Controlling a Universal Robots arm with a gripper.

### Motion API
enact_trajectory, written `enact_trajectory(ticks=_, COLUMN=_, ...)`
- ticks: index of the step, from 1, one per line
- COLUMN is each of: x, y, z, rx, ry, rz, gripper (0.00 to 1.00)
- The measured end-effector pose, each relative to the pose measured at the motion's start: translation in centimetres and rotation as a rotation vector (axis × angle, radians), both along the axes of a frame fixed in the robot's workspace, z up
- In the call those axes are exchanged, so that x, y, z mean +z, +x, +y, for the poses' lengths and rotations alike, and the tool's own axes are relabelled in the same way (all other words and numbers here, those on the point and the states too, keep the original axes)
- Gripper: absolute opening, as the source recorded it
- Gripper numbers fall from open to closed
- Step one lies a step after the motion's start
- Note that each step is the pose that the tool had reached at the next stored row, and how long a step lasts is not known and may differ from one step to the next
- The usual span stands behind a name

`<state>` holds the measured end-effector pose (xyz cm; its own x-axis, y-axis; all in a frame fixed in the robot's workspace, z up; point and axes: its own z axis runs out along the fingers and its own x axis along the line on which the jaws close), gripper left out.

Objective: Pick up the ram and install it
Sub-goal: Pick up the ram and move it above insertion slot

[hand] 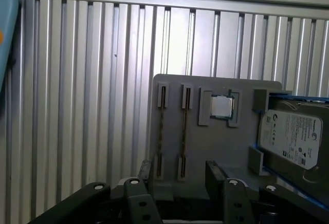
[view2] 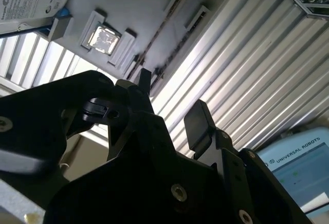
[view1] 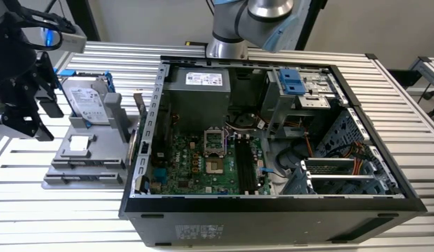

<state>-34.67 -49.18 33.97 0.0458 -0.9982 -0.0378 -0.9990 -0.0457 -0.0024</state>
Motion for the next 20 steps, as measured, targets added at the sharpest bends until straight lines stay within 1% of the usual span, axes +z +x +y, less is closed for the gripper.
enact_trajectory(ticks=6, x=-0.70, y=0.00, z=-0.15, rx=0.000, ry=0.0000, rz=0.0000, gripper=1.00)
enact_trajectory(ticks=15, x=-1.56, y=0.00, z=-0.65, rx=0.000, ry=0.0000, rz=0.0000, gripper=1.00)
enact_trajectory(ticks=20, x=-2.09, y=0.00, z=-0.81, rx=0.000, ry=0.0001, rz=0.0000, gripper=1.00)
